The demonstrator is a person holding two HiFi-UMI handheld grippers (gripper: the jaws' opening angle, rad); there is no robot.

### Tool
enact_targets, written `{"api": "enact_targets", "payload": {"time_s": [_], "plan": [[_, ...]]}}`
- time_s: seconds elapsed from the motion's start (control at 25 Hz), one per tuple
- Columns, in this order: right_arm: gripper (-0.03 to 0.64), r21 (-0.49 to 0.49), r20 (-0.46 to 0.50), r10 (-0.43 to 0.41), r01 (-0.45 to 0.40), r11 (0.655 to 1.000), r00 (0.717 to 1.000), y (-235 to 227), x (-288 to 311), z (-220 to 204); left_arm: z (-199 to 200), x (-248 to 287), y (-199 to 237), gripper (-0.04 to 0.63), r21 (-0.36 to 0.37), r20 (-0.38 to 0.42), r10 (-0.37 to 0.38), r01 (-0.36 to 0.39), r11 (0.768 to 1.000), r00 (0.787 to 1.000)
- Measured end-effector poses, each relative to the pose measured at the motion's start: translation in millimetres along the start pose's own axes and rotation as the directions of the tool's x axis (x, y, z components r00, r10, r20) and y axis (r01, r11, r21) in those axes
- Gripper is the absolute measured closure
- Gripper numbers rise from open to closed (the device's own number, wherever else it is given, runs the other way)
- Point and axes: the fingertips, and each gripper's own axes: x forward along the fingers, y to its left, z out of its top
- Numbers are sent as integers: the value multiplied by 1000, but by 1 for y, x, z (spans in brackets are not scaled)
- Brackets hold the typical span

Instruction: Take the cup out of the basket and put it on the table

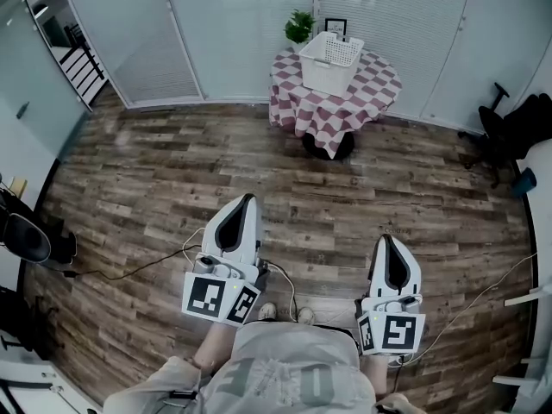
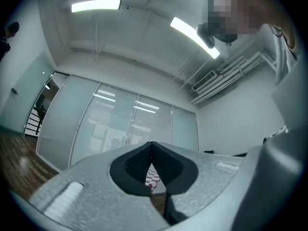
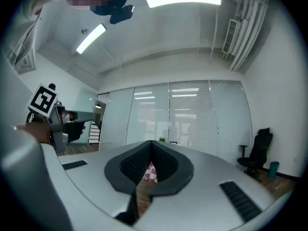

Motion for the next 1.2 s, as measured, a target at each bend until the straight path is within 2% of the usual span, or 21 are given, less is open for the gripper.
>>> {"api": "enact_targets", "payload": {"time_s": [0.08, 0.16, 0.32, 0.52, 0.68, 0.8, 0.96, 1.2], "plan": [[607, -49, -14, -4, 3, 999, 1000, -6, -2, -2, -2, 0, -6, 591, -6, 12, 11, -11, 1000, 1000], [607, -57, -22, 4, -5, 998, 1000, -15, -5, -3, -4, 2, -14, 591, -9, 12, 19, -18, 1000, 1000], [607, -22, -20, 31, -31, 999, 999, -38, -11, -13, -11, 6, -38, 591, 16, 9, 22, -22, 1000, 1000], [606, 12, -54, 81, -80, 997, 995, -57, -14, -32, -28, 13, -69, 591, 76, -42, -5, 9, 997, 999], [606, 34, -47, 80, -78, 996, 996, -62, -9, -35, -31, 34, -71, 591, 70, -35, -30, 32, 997, 999], [606, 41, -66, 59, -56, 998, 996, -73, 0, -48, -48, 61, -66, 591, 61, -36, -48, 50, 997, 998], [606, 102, -121, 20, -8, 995, 992, -96, 25, -73, -69, 99, -49, 591, 24, -47, -36, 38, 999, 998], [606, 79, -146, 18, -7, 997, 989, -114, 114, -86, -94, 161, 8, 591, -9, -60, 7, -8, 1000, 998]]}}
